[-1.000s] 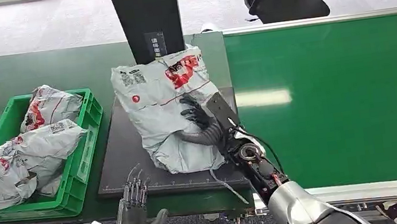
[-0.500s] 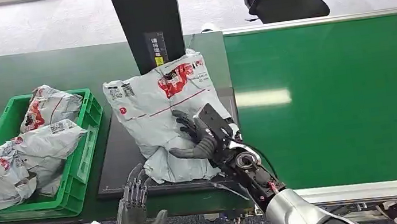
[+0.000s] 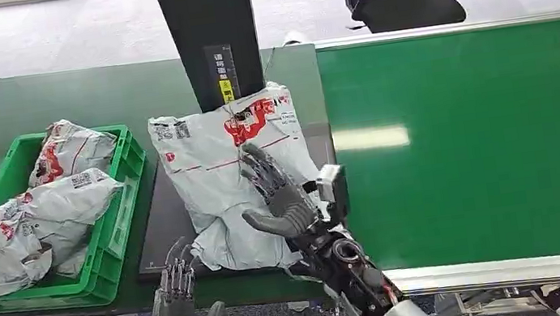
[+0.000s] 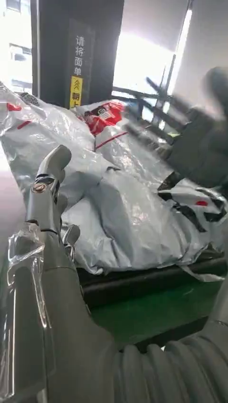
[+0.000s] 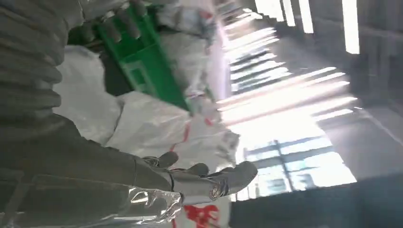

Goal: Moved the parcel from conveyor to table for the left to box.

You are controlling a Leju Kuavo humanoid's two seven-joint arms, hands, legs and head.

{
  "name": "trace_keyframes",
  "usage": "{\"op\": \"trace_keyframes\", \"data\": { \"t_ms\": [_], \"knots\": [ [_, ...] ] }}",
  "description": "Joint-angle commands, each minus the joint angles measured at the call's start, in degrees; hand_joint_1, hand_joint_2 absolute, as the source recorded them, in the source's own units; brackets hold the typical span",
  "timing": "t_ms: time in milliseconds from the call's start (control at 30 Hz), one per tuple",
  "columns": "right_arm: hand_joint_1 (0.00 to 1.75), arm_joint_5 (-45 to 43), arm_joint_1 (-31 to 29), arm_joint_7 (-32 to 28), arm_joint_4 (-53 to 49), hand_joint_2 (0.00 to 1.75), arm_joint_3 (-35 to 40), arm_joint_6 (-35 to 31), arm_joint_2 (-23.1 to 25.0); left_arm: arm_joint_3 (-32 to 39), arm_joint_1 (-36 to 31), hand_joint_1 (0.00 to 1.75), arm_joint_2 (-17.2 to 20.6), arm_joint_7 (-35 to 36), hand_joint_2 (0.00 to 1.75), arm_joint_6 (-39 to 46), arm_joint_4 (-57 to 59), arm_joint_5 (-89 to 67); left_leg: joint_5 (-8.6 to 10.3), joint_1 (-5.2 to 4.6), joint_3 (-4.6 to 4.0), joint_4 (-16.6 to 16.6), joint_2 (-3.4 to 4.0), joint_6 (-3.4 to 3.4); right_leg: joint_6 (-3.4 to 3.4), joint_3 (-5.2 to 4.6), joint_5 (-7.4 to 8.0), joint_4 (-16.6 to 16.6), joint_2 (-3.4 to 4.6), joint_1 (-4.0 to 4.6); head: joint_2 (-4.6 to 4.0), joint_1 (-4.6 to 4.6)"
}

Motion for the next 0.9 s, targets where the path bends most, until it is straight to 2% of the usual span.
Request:
{"op": "trace_keyframes", "data": {
  "t_ms": [33,200,300,367,400,433,500,667,700,733,900],
  "knots": [
    [0.00,2.8,12.6,-1.6,-20.4,1.75,-4.1,-2.6,-4.0,2.6,1.6,0.00,-1.0,0.8,1.75,0.5,-3.3,-2.0,-0.02,0.02,-0.01,0.0,-0.06,0.02,0.00,0.06,-0.03,-0.1,-0.13,0.03,0.00,-0.04],
    [0.00,7.0,16.0,-2.2,-25.2,1.75,-5.7,-5.3,-3.4,2.3,1.0,0.00,-1.6,1.0,1.75,3.4,-2.0,-3.9,-0.02,0.06,0.11,-0.1,-0.12,0.06,-0.02,0.26,-0.03,-0.2,-0.32,0.09,0.00,-0.04],
    [0.00,7.0,16.0,-2.2,-25.2,1.75,-5.7,-5.3,-3.4,2.3,1.0,0.00,-1.6,1.0,1.75,3.4,-2.0,-3.9,-0.01,0.02,0.07,0.0,-0.17,0.04,-0.02,0.16,-0.05,-0.1,-0.31,0.05,0.00,0.00],
    [0.00,7.0,16.0,-2.2,-25.2,1.75,-5.7,-5.3,-3.4,2.3,1.0,0.00,-1.6,1.0,1.75,3.4,-2.0,-3.9,-0.04,0.01,0.06,0.0,0.01,0.03,-0.01,0.12,-0.02,-0.1,-0.10,0.03,0.00,-0.06],
    [0.00,9.3,16.8,-2.2,-27.0,1.75,-6.3,-7.6,-3.2,2.3,1.1,0.00,-1.7,1.0,1.75,4.9,-2.3,-4.9,-0.04,0.01,0.05,0.0,0.07,0.02,0.00,0.07,-0.01,-0.1,-0.02,0.02,0.00,-0.04],
    [0.00,13.5,18.2,-2.2,-30.2,1.75,-6.7,-12.8,-2.8,2.1,1.1,0.00,-2.1,1.2,1.75,8.6,-2.8,-7.5,-0.05,0.02,0.11,0.0,0.06,0.03,0.00,0.15,-0.02,-0.1,-0.06,0.04,0.00,-0.04],
    [0.00,17.1,20.4,-2.2,-34.0,1.75,-5.9,-18.5,-3.0,-1.5,-0.5,0.00,-2.3,3.5,1.75,24.1,-2.7,-20.7,-0.03,0.02,0.01,0.0,-0.11,0.03,0.00,0.09,-0.05,-0.1,-0.21,0.03,0.00,-0.02],
    [0.00,16.5,24.1,-2.2,-36.9,1.75,-5.6,-18.0,-3.7,-10.1,-2.9,0.00,-0.2,11.3,1.75,39.3,-1.8,-37.8,0.00,0.01,0.03,0.0,-0.28,0.05,0.01,0.18,-0.07,-0.1,-0.40,0.03,0.00,-0.04],
    [0.00,15.7,24.6,-2.2,-37.2,1.75,-6.0,-16.4,-3.8,-12.1,-4.8,0.00,0.3,16.3,1.75,44.8,-1.1,-46.4,0.02,-0.01,0.00,0.0,-0.24,0.03,0.00,0.10,-0.05,-0.1,-0.32,0.00,0.00,-0.04],
    [0.00,15.9,24.6,-2.2,-37.2,1.75,-6.4,-15.8,-3.6,-13.1,-7.1,0.00,0.9,21.1,1.75,47.6,-0.2,-52.4,0.01,-0.01,0.02,0.0,-0.26,0.04,0.00,0.16,-0.06,-0.1,-0.38,0.01,0.00,-0.02],
    [0.00,16.1,24.5,-2.2,-37.0,1.75,-6.6,-15.7,-3.4,-13.7,-8.7,0.00,1.2,22.6,1.75,47.1,0.1,-52.8,0.04,0.00,0.03,0.0,-0.18,0.01,-0.02,0.10,-0.01,-0.1,-0.26,0.01,0.00,-0.02]
  ]
}}
